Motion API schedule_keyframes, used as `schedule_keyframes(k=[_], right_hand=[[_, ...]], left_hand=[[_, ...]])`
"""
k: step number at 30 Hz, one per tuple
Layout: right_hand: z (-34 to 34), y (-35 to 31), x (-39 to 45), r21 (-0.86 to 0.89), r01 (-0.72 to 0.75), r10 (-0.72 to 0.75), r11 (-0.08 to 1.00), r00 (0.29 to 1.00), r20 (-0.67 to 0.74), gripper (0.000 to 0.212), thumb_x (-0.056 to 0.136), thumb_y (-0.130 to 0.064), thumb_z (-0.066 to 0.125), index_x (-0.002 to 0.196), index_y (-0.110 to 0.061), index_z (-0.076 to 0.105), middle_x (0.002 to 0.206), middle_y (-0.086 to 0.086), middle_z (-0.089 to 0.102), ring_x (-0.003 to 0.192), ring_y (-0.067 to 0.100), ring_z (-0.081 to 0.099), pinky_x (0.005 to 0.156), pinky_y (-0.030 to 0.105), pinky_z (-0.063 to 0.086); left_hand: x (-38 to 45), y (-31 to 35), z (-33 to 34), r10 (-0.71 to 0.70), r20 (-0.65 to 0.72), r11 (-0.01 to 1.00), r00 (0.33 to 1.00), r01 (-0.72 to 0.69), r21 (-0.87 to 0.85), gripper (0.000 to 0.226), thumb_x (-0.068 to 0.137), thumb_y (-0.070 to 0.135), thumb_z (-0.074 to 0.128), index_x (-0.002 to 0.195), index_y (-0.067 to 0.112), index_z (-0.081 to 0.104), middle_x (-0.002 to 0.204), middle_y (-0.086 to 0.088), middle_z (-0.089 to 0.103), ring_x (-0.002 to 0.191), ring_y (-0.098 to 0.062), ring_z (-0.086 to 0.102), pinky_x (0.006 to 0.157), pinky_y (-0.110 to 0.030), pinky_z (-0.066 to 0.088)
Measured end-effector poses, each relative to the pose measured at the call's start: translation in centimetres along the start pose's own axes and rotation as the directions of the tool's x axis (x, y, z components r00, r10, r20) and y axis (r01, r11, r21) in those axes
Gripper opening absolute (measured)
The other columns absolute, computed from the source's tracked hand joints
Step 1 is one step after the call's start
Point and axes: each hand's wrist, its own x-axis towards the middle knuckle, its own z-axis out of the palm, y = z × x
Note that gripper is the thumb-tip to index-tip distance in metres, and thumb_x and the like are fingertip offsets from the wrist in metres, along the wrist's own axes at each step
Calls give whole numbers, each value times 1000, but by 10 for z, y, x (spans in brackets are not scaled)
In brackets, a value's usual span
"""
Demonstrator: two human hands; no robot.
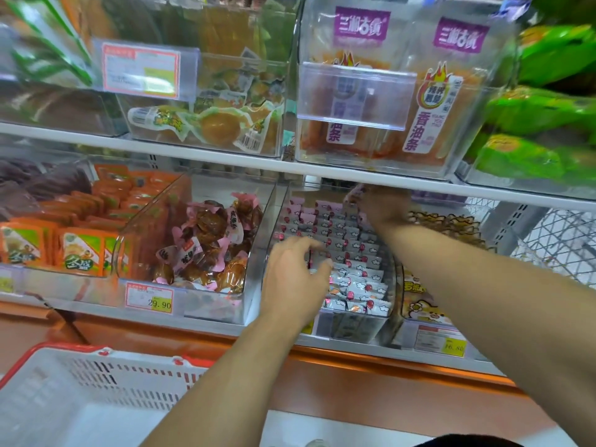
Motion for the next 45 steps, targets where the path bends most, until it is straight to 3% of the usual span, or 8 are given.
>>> schedule_keyframes(k=[4,7,10,13,22,30,36,45], right_hand=[[-26,-16,-53,565,-186,288,804,953,-96,22,102,-7,51,119,1,62,99,4,65,104,28,64,93,35,50],[-40,-27,-98,821,-309,426,481,900,89,16,104,-8,50,117,-10,59,109,4,68,102,24,68,95,38,56],[-50,-29,-138,873,-423,366,242,873,321,12,106,-7,46,114,-6,56,101,10,71,83,16,75,78,30,62],[-57,-22,-161,834,-531,311,153,827,469,11,104,-3,49,110,-4,59,106,17,72,89,26,76,70,30,62],[-65,-3,-169,746,-560,258,360,828,497,6,102,-10,58,106,-11,63,117,13,68,86,23,76,77,35,62],[-64,14,-164,685,-329,-27,649,891,453,32,83,-17,83,109,-33,71,109,3,73,85,18,76,78,39,63],[-57,18,-160,692,-303,-28,656,906,423,28,84,-23,81,108,-32,70,95,-11,77,82,18,76,79,39,64],[-60,21,-156,769,-343,5,540,915,404,25,94,-25,71,118,-25,65,105,7,74,78,23,74,63,26,58]], left_hand=[[-7,9,-7,-96,-108,969,989,68,-238,41,92,28,72,130,22,59,127,7,62,117,-8,57,102,-31,48],[-12,14,-15,-224,-112,884,968,154,-441,37,94,32,69,129,25,58,116,14,65,97,9,62,77,-7,49],[-15,14,-22,-395,47,661,917,320,-679,22,96,24,67,118,21,65,111,0,74,91,-6,72,78,-25,59],[-20,11,-31,-455,141,515,879,389,-764,17,97,18,66,112,12,69,103,-9,77,80,-12,74,68,-23,58],[-28,15,-37,-486,110,489,867,374,-788,17,92,14,72,107,8,69,97,-12,78,83,-18,76,63,-21,58],[-23,10,-30,-480,138,513,867,404,-758,17,88,18,77,92,5,65,89,-13,78,81,-22,76,65,-24,59],[-21,13,-29,-463,182,454,868,408,-792,19,91,14,73,97,6,56,92,-16,75,79,-21,77,68,-29,63],[-25,19,-33,-295,281,477,913,396,-785,16,91,9,70,105,15,74,112,-16,74,103,-27,71,77,-30,61]])
